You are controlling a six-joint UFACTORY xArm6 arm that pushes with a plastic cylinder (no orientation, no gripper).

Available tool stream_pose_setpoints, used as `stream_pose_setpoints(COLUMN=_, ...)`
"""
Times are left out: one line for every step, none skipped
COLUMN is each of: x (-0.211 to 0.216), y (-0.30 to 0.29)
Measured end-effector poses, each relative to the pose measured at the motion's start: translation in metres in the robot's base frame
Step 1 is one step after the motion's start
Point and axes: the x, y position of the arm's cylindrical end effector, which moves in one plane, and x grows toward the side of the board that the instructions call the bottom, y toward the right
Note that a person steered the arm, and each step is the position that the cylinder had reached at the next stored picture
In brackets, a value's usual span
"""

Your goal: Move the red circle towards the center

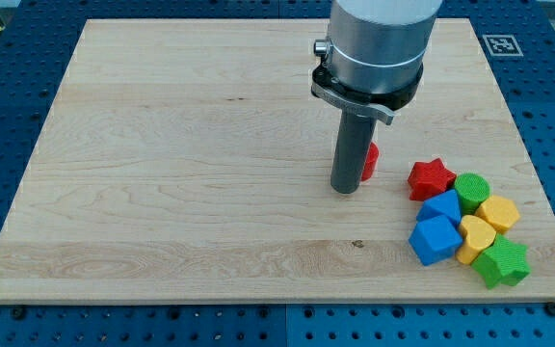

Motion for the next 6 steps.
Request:
stream_pose_setpoints(x=0.01, y=0.002)
stream_pose_setpoints(x=0.028, y=0.043)
stream_pose_setpoints(x=0.028, y=0.043)
stream_pose_setpoints(x=-0.004, y=0.043)
stream_pose_setpoints(x=-0.04, y=0.039)
stream_pose_setpoints(x=-0.074, y=0.033)
